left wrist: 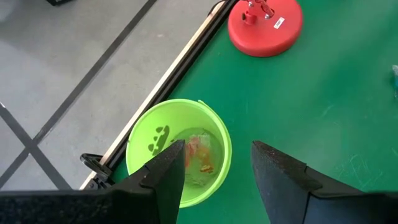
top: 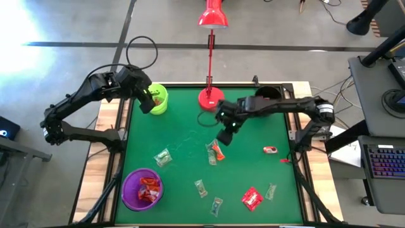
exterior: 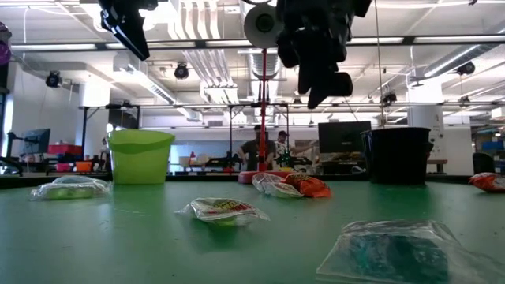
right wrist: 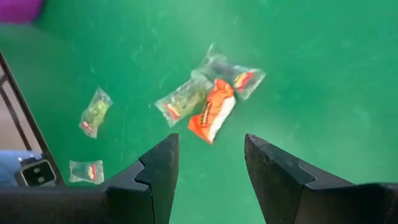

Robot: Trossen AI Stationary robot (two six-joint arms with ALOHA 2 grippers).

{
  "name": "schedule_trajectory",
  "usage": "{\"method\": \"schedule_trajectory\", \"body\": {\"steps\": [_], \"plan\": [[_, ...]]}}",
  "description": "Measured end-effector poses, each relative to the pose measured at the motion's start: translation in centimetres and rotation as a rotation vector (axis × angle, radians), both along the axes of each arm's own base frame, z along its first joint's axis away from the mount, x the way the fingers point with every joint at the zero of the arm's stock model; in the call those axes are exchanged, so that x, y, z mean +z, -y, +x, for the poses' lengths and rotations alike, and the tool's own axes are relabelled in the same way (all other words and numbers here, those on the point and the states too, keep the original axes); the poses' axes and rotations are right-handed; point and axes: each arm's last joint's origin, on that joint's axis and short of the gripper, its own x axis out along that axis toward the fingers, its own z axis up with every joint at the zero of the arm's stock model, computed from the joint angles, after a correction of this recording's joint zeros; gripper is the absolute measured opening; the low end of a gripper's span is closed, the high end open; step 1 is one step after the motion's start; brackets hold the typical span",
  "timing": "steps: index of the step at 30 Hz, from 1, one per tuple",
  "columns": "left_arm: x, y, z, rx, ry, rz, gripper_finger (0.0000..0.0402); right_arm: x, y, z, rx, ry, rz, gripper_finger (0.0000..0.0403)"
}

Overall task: Sort candy
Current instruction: Put the orange candy into the violet bucket

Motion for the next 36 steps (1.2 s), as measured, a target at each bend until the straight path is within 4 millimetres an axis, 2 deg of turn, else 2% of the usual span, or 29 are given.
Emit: {"method": "schedule_trajectory", "body": {"steps": [5,11,20,23,36], "plan": [[0.0,0.0,0.0,0.000,0.000,0.000,0.0166,-2.2,-2.1,1.5,0.057,-0.052,0.010,0.0174],[0.0,0.0,0.0,0.000,0.000,0.000,0.0166,-5.2,-3.7,2.9,0.037,-0.138,0.039,0.0174],[0.0,0.0,0.0,-0.004,0.003,-0.005,0.0166,-8.1,-4.1,3.9,-0.013,-0.212,0.005,0.0174],[0.0,0.0,0.0,-0.004,0.003,-0.005,0.0166,-8.7,-4.1,4.1,-0.046,-0.227,0.000,0.0174],[0.0,0.0,0.0,-0.005,0.003,-0.006,0.0166,-8.9,-4.6,4.5,-0.110,-0.189,-0.059,0.0173]]}}
